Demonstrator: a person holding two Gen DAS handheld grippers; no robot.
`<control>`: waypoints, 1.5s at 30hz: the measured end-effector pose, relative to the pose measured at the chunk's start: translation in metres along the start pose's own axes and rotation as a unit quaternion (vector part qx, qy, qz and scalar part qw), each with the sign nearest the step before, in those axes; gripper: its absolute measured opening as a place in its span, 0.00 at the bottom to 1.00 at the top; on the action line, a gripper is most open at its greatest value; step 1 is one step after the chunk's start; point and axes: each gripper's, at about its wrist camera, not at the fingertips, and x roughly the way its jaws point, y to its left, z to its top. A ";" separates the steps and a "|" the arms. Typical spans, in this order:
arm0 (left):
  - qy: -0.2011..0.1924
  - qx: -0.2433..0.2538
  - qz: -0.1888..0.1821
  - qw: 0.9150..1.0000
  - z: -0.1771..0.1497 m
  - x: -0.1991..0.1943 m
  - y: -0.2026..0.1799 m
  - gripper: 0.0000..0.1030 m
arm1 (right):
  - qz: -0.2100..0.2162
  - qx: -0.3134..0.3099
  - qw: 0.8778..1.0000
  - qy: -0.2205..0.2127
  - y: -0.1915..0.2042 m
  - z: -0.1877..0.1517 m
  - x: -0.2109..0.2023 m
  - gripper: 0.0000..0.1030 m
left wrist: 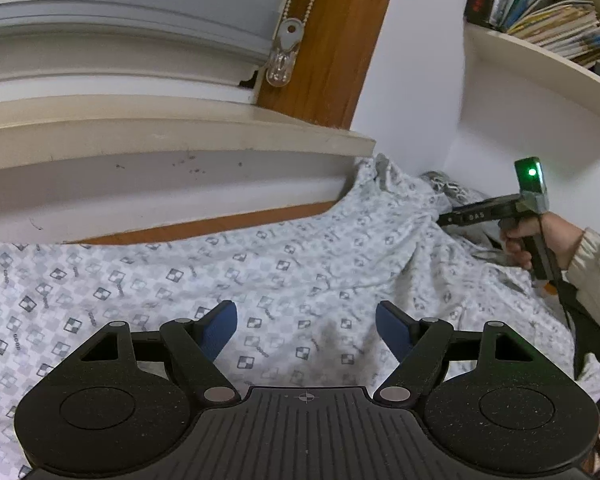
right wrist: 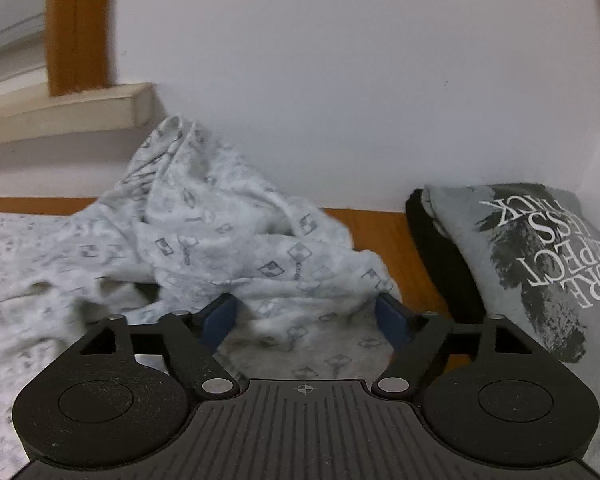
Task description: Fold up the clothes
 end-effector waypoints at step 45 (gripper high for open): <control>0.011 -0.015 0.008 1.000 0.000 0.001 0.005 0.82 | 0.074 0.020 0.996 0.034 0.016 -0.007 -0.020 0.48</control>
